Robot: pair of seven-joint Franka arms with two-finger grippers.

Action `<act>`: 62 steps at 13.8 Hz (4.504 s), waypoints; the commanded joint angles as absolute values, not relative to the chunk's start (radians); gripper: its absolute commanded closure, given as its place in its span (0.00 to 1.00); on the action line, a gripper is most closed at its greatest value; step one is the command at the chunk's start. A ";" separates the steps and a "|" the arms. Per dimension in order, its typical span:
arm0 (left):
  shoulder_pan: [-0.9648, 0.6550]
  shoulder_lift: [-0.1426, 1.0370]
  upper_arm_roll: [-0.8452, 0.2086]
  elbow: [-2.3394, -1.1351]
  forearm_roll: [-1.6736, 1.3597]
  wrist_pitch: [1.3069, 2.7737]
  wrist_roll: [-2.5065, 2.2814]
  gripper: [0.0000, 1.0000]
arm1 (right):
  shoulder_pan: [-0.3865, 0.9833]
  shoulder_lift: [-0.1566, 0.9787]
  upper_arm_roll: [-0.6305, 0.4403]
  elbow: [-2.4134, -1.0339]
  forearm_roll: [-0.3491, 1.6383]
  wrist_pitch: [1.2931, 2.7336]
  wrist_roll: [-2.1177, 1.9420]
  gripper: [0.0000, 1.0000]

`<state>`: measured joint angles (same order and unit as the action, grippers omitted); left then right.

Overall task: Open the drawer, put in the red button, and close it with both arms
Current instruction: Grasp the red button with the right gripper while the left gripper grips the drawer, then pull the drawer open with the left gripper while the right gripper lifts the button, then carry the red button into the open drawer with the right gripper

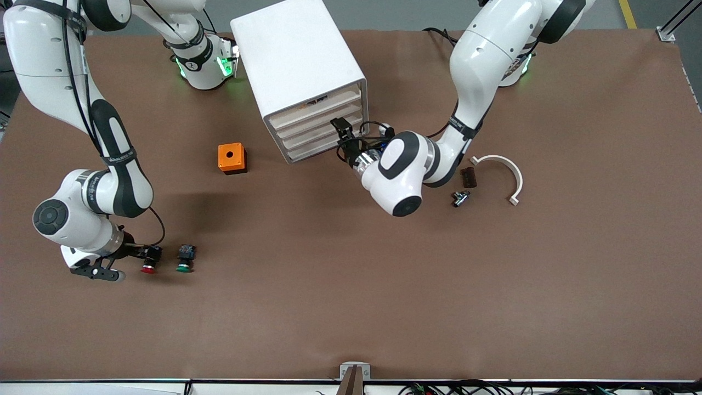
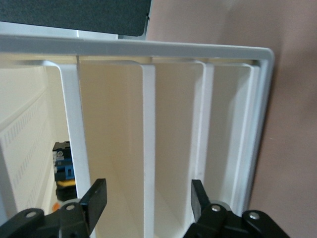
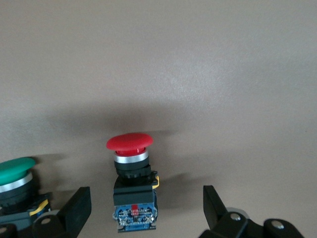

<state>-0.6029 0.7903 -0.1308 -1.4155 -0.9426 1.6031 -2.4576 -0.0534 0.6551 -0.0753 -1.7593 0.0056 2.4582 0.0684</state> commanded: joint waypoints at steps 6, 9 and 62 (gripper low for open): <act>-0.667 0.827 -0.126 -1.399 -0.965 1.605 -2.480 0.39 | -0.052 0.669 -0.064 -1.766 0.031 2.453 0.081 0.19; -0.692 0.838 -0.126 -1.399 -0.959 1.614 -2.480 0.47 | -0.054 0.669 -0.064 -1.766 0.031 2.453 0.080 0.41; -0.250 0.560 -0.008 -1.289 -0.138 1.621 -1.062 0.00 | 0.855 0.339 -0.058 -1.718 0.121 2.098 1.728 0.00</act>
